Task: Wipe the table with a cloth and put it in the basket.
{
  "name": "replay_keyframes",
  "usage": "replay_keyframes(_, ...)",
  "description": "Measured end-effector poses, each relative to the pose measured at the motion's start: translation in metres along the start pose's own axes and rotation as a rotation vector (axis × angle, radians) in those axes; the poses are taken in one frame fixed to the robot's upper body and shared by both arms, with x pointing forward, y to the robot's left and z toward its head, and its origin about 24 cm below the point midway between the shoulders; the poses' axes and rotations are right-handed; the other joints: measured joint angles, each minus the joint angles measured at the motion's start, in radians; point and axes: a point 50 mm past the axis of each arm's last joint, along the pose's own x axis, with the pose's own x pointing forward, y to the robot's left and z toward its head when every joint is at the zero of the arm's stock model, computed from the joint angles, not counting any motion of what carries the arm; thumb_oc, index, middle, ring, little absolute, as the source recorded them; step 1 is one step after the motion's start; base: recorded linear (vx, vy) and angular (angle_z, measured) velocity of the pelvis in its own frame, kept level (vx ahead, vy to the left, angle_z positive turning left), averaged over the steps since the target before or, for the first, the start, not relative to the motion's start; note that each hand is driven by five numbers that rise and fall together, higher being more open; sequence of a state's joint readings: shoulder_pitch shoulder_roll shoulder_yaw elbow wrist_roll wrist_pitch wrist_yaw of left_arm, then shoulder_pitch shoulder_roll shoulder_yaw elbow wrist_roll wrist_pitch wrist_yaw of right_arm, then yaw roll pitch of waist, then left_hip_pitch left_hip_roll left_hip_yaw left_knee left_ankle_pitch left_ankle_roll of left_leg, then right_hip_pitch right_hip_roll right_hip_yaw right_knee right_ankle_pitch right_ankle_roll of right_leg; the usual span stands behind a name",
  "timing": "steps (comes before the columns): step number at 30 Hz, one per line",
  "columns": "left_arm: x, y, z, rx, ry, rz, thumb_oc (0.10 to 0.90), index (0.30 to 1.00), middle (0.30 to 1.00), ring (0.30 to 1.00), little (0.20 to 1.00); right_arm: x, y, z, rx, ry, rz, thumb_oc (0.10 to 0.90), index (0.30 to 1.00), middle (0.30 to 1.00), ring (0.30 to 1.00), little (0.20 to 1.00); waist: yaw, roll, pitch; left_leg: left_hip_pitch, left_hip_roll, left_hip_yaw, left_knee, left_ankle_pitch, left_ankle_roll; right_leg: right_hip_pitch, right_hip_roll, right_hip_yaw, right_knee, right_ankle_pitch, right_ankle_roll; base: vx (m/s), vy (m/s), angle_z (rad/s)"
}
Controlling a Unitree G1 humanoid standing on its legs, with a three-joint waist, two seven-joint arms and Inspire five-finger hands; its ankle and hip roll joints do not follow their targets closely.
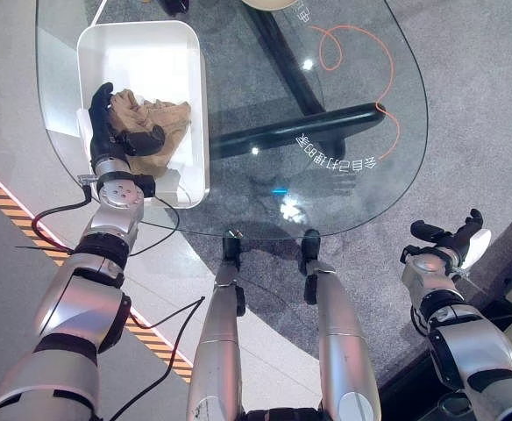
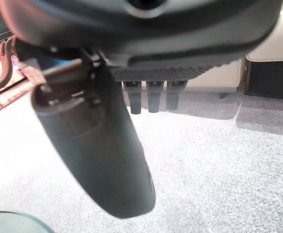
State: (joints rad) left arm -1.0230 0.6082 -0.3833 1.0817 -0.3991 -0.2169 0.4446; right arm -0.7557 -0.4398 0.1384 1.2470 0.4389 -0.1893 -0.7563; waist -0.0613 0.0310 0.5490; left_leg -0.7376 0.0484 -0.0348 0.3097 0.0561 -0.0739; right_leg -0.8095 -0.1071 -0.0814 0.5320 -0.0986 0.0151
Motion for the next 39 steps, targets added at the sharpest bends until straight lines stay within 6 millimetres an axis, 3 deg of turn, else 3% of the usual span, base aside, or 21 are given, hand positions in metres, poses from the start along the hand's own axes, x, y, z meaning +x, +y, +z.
replay_keyframes(13, -0.001, 0.0, -0.002, -0.002, 0.002, 0.003, 0.8, 0.9, 0.9, 0.9, 0.9, -0.001, 0.002, -0.007, -0.014, 0.01, 0.076, 0.8, 0.9, 0.9, 0.9, 0.9, 0.0, 0.0, 0.0, 0.028, 0.0, -0.001, -0.002, 0.001, -0.001, 0.032, 0.0, -0.001, -0.005, 0.003, 0.001, 0.0, -0.009, 0.0)
replay_keyframes(18, -0.012, 0.007, -0.023, -0.026, 0.023, 0.015, 0.8, 0.9, 0.9, 0.9, 0.9, -0.007, -0.005, -0.04, -0.094, 0.067, 0.183, 0.8, 0.9, 0.9, 0.9, 0.9, 0.004, -0.002, -0.001, 0.192, 0.013, -0.002, -0.097, 0.017, -0.008, 0.197, 0.011, -0.015, -0.098, 0.024, 0.008, 0.05, -0.045, -0.02)
replay_keyframes(20, -0.015, 0.019, -0.033, -0.037, 0.039, 0.047, 0.8, 0.9, 0.9, 0.9, 0.9, -0.009, -0.013, -0.058, -0.122, 0.107, 0.204, 0.8, 0.9, 0.9, 0.9, 0.9, 0.005, -0.006, -0.003, 0.293, 0.021, -0.001, -0.163, 0.035, -0.008, 0.298, 0.02, -0.02, -0.17, 0.042, 0.013, 0.08, -0.034, -0.02)
replay_keyframes(27, -0.02, 0.056, -0.044, -0.057, 0.018, 0.121, 0.8, 0.9, 0.9, 0.9, 0.9, -0.013, -0.04, -0.097, -0.144, 0.223, 0.211, 0.8, 0.9, 0.9, 0.9, 0.9, 0.023, -0.006, -0.009, 0.463, 0.027, 0.02, -0.28, 0.06, -0.001, 0.484, 0.027, -0.024, -0.332, 0.096, 0.034, 0.09, -0.024, -0.05)
replay_keyframes(31, -0.032, 0.069, -0.063, -0.071, 0.062, 0.149, 0.8, 0.9, 0.9, 0.9, 0.9, -0.018, -0.057, -0.119, -0.164, 0.29, 0.209, 0.8, 0.9, 0.9, 0.9, 0.9, 0.031, -0.002, -0.016, 0.553, 0.024, 0.024, -0.332, 0.069, 0.003, 0.597, 0.025, -0.038, -0.423, 0.12, 0.045, 0.1, -0.011, 0.04)
replay_keyframes(33, -0.043, 0.077, -0.082, -0.063, 0.118, 0.149, 0.8, 0.9, 0.9, 0.9, 0.9, -0.022, -0.071, -0.134, -0.183, 0.328, 0.187, 0.8, 0.9, 0.9, 0.9, 0.9, 0.033, 0.003, -0.062, 0.585, 0.024, 0.024, -0.361, 0.069, 0.004, 0.647, 0.024, -0.05, -0.483, 0.135, 0.049, 0.13, 0.016, 0.1)
replay_keyframes(35, -0.055, 0.086, -0.098, -0.075, 0.166, 0.161, 0.8, 0.9, 0.9, 0.9, 0.9, -0.024, -0.077, -0.14, -0.193, 0.35, 0.175, 0.8, 0.9, 0.9, 0.9, 0.9, 0.033, 0.004, -0.068, 0.641, 0.02, 0.024, -0.385, 0.071, 0.006, 0.715, 0.023, -0.053, -0.53, 0.147, 0.052, 0.12, 0.015, 0.05)
replay_keyframes(37, -0.078, 0.089, -0.126, -0.069, 0.258, 0.149, 0.8, 0.9, 0.9, 0.9, 0.9, -0.032, -0.094, -0.159, -0.256, 0.393, 0.179, 0.8, 0.9, 0.9, 0.9, 0.9, 0.034, 0.007, -0.162, 0.651, 0.017, 0.024, -0.396, 0.065, 0.006, 0.75, 0.019, -0.062, -0.586, 0.156, 0.058, 0.13, -0.003, 0.11)
replay_keyframes(39, -0.096, 0.087, -0.144, -0.067, 0.315, 0.128, 0.8, 0.9, 0.9, 0.9, 0.9, -0.04, -0.101, -0.172, -0.284, 0.434, 0.205, 0.8, 0.9, 0.9, 0.9, 0.9, 0.038, 0.005, -0.197, 0.684, 0.012, 0.022, -0.396, 0.055, 0.006, 0.804, 0.016, -0.074, -0.617, 0.159, 0.061, 0.1, -0.002, 0.12)
